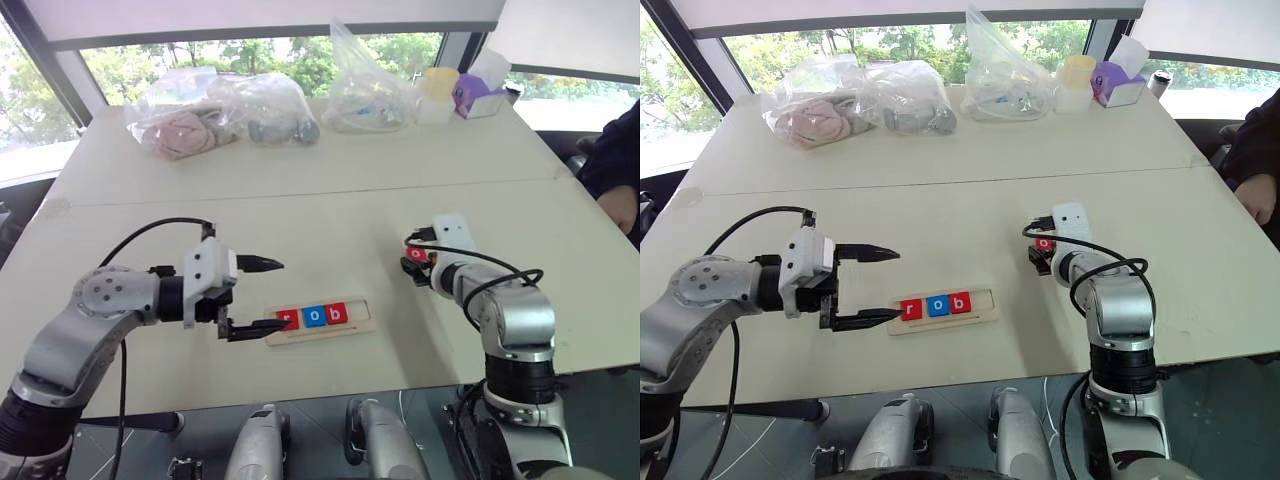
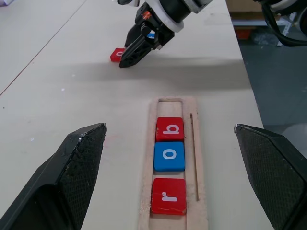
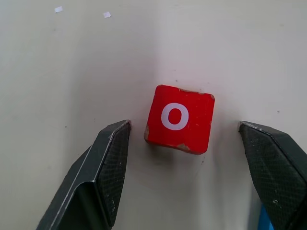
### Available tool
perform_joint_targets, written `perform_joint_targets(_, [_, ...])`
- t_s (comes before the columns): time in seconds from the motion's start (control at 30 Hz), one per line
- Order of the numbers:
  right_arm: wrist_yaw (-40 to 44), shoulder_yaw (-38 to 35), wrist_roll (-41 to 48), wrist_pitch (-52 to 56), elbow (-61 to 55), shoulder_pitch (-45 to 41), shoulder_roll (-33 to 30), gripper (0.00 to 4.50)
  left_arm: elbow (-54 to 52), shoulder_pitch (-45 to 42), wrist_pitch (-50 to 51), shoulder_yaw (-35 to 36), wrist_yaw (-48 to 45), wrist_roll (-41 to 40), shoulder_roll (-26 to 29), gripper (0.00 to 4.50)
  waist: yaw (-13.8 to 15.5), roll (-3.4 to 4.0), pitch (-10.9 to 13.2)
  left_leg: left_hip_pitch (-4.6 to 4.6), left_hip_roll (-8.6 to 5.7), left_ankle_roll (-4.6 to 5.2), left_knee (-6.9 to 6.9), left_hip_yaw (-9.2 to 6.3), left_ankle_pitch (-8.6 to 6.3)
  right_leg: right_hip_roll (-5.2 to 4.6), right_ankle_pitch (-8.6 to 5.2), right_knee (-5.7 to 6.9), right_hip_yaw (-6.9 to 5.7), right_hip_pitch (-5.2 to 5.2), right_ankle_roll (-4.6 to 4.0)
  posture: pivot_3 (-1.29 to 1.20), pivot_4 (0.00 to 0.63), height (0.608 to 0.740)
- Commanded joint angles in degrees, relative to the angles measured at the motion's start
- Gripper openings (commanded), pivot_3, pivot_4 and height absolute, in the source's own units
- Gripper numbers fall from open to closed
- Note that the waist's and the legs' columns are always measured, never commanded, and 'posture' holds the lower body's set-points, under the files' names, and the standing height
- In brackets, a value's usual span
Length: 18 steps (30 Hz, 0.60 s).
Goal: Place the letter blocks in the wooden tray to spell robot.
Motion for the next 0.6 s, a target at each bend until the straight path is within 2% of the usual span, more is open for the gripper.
perform_joint_targets(0.03, [-1.4, -1.1, 0.8, 0.9, 0.1, -1.4, 0.9, 3.6, -2.0, -1.0, 0.3, 0.2, 0.5, -0.5, -0.1, 4.5, -0.1, 0.0, 0.0, 0.0, 0.0, 0.0, 0.0, 0.0, 0.0, 0.0, 0.0, 0.0, 0.0, 0.0, 0.0, 0.0, 0.15, 0.74])
perform_joint_targets(0.13, [-2.2, -0.3, 1.2, 0.9, 0.2, -2.0, 1.8, 2.75, -1.9, -1.2, 0.3, 0.0, 0.7, -0.4, -0.4, 4.5, -0.1, 0.0, 0.0, 0.0, 0.0, 0.0, 0.0, 0.0, 0.0, 0.0, 0.0, 0.0, 0.0, 0.0, 0.0, 0.0, 0.15, 0.74])
perform_joint_targets(0.23, [-2.5, 0.6, 1.6, 1.1, -0.1, -2.1, 2.2, 1.26, -1.9, -1.3, 0.4, 0.0, 0.7, -0.3, -0.6, 4.5, -0.2, 0.0, 0.0, 0.0, 0.0, 0.0, -0.01, -0.02, 0.0, 0.0, -0.01, 0.0, 0.0, -0.01, 0.0, 0.0, 0.15, 0.74])
perform_joint_targets(0.27, [-2.5, 0.9, 1.7, 1.4, -0.5, -1.9, 2.1, 1.14, -1.9, -1.3, 0.4, 0.0, 0.7, -0.3, -0.7, 4.5, -0.3, 0.0, 0.0, 0.0, 0.0, 0.0, -0.01, -0.02, 0.0, 0.0, 0.0, 0.0, 0.0, -0.01, 0.0, 0.0, 0.15, 0.74])
perform_joint_targets(0.4, [-0.9, 2.1, 2.8, 5.1, -6.0, 0.8, -1.1, 1.15, -2.1, -1.2, 0.7, 0.0, 0.7, -0.5, -0.7, 4.5, -0.8, 0.01, 0.0, -0.01, 0.0, 0.0, -0.03, -0.04, 0.0, 0.0, 0.0, 0.0, 0.0, -0.01, 0.01, 0.0, 0.15, 0.74])
perform_joint_targets(0.6, [3.0, 1.9, 8.2, 16.9, -25.4, 9.8, -6.0, 1.15, -1.9, -0.5, 0.3, 0.2, 0.2, -0.4, -0.6, 4.5, -0.9, 0.01, 0.0, -0.06, -0.01, 0.0, -0.09, -0.16, -0.01, -0.07, -0.09, -0.04, -0.01, -0.02, 0.13, 0.0, 0.15, 0.74])
